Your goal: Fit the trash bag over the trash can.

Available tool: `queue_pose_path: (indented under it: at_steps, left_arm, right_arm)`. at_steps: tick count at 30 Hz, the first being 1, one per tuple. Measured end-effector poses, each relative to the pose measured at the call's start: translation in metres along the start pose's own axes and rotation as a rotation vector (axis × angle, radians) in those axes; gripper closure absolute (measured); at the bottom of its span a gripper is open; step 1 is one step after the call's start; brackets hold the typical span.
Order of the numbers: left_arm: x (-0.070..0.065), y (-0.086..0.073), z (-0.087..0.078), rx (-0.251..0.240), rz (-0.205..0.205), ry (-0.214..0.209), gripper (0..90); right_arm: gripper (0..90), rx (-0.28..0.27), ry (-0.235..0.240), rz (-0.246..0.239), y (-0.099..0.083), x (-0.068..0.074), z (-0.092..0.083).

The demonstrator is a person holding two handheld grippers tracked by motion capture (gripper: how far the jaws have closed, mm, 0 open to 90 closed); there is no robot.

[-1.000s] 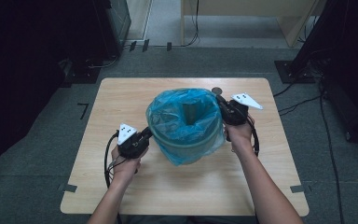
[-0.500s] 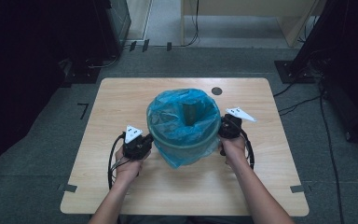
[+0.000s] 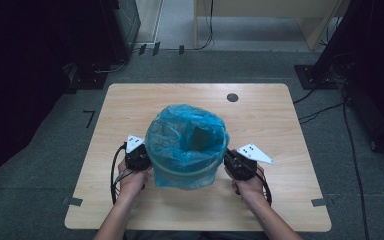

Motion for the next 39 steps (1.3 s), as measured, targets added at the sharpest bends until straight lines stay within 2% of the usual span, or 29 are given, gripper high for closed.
queue_pose_path:
  at_steps: [1, 3, 6, 8, 9, 10, 12, 14, 16, 17, 18, 20, 23, 24, 25, 26, 27, 28, 29, 30, 31, 33, 34, 35, 36, 37, 38, 39]
  left_arm:
    - [0.001, 0.001, -0.001, -0.007, -0.005, 0.001, 85.3]
    - [0.004, 0.006, -0.005, -0.036, -0.018, 0.013, 81.2]
    - [0.012, 0.014, -0.015, -0.081, -0.047, 0.013, 74.2]
    - [0.013, 0.016, -0.018, -0.094, -0.055, 0.012, 70.4]
    - [0.015, 0.02, -0.023, -0.123, -0.075, 0.008, 69.5]
    - [0.015, 0.021, -0.025, -0.131, -0.075, 0.004, 68.4]
    - [0.015, 0.023, -0.027, -0.14, -0.077, -0.006, 65.3]
    - [0.009, 0.028, -0.029, -0.161, -0.083, -0.043, 62.0]
    - [0.007, 0.029, -0.03, -0.166, -0.079, -0.053, 59.6]
    - [0.005, 0.031, -0.03, -0.172, -0.072, -0.056, 59.6]
    - [0.001, 0.033, -0.032, -0.184, -0.066, -0.063, 59.1]
    - [0.0, 0.034, -0.032, -0.183, -0.063, -0.067, 59.1]
    - [0.001, 0.034, -0.034, -0.188, -0.062, -0.066, 59.2]
    - [0.001, 0.034, -0.034, -0.189, -0.064, -0.066, 59.2]
    - [0.003, 0.034, -0.035, -0.187, -0.066, -0.067, 59.4]
    - [0.003, 0.034, -0.035, -0.187, -0.066, -0.067, 59.5]
    - [0.003, 0.033, -0.035, -0.186, -0.065, -0.067, 59.5]
    - [0.003, 0.033, -0.035, -0.186, -0.065, -0.067, 59.7]
    - [0.003, 0.033, -0.035, -0.186, -0.065, -0.068, 59.7]
    - [0.003, 0.033, -0.034, -0.184, -0.063, -0.069, 59.8]
    - [0.003, 0.032, -0.034, -0.182, -0.062, -0.07, 60.1]
    - [0.002, 0.031, -0.033, -0.175, -0.057, -0.073, 60.3]
    - [0.001, 0.03, -0.032, -0.173, -0.057, -0.073, 60.5]
    - [0.0, 0.03, -0.031, -0.169, -0.051, -0.075, 60.6]
    - [-0.001, 0.029, -0.03, -0.164, -0.049, -0.074, 60.6]
    - [-0.002, 0.028, -0.029, -0.161, -0.043, -0.066, 61.9]
    - [-0.002, 0.026, -0.027, -0.155, -0.049, -0.059, 63.1]
    - [-0.002, 0.026, -0.027, -0.155, -0.049, -0.059, 63.5]
  right_arm:
    - [89.9, -0.011, 0.008, -0.026, 0.0, 0.001, -0.004]
    - [84.0, -0.033, 0.016, -0.035, 0.002, -0.002, -0.011]
    - [77.6, -0.089, -0.005, 0.011, 0.015, -0.021, -0.021]
    - [75.6, -0.12, -0.014, 0.028, 0.023, -0.029, -0.025]
    - [74.1, -0.137, -0.011, 0.032, 0.028, -0.032, -0.027]
    - [71.7, -0.152, -0.004, 0.038, 0.034, -0.033, -0.029]
    - [70.0, -0.169, 0.006, 0.037, 0.04, -0.034, -0.031]
    - [62.9, -0.229, 0.044, 0.026, 0.064, -0.03, -0.036]
    - [58.3, -0.252, 0.092, 0.009, 0.081, -0.022, -0.037]
    - [58.3, -0.252, 0.092, 0.009, 0.081, -0.022, -0.037]
    - [56.7, -0.25, 0.116, -0.024, 0.093, -0.014, -0.032]
    - [56.7, -0.226, 0.137, -0.041, 0.1, -0.008, -0.023]
    - [57.0, -0.202, 0.155, -0.033, 0.103, -0.004, -0.014]
    - [57.3, -0.179, 0.174, -0.026, 0.103, -0.001, -0.009]
    - [59.3, -0.131, 0.185, -0.027, 0.099, 0.001, 0.0]
    - [59.3, -0.131, 0.185, -0.027, 0.099, 0.001, 0.0]
    - [67.1, -0.109, 0.207, -0.026, 0.096, 0.004, 0.006]
    - [67.1, -0.109, 0.207, -0.026, 0.096, 0.004, 0.006]
    - [71.6, -0.109, 0.214, -0.01, 0.095, 0.004, 0.007]
    - [76.3, -0.112, 0.215, 0.009, 0.096, 0.003, 0.008]
    - [84.2, -0.114, 0.213, 0.06, 0.099, 0.0, 0.008]
    - [86.6, -0.118, 0.209, 0.076, 0.1, -0.002, 0.009]
    - [89.2, -0.116, 0.152, 0.063, 0.101, -0.009, 0.011]
    - [89.5, -0.114, 0.13, 0.058, 0.102, -0.012, 0.013]
    - [89.5, -0.114, 0.13, 0.058, 0.102, -0.012, 0.013]
    - [89.8, -0.111, 0.108, 0.066, 0.102, -0.016, 0.015]
    - [90.0, -0.1, 0.06, 0.084, 0.099, -0.026, 0.021]
    - [90.0, -0.096, 0.043, 0.094, 0.097, -0.031, 0.023]
Point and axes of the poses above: each handheld gripper's, and its own axes: z roughly forward along the jaws, y roughly out of its top, x roughly to its left, the point moved 9 cm from there along z, roughly forward along the jaws, and after that the axes turned 7 degrees about -y, right-handed, at the moved point
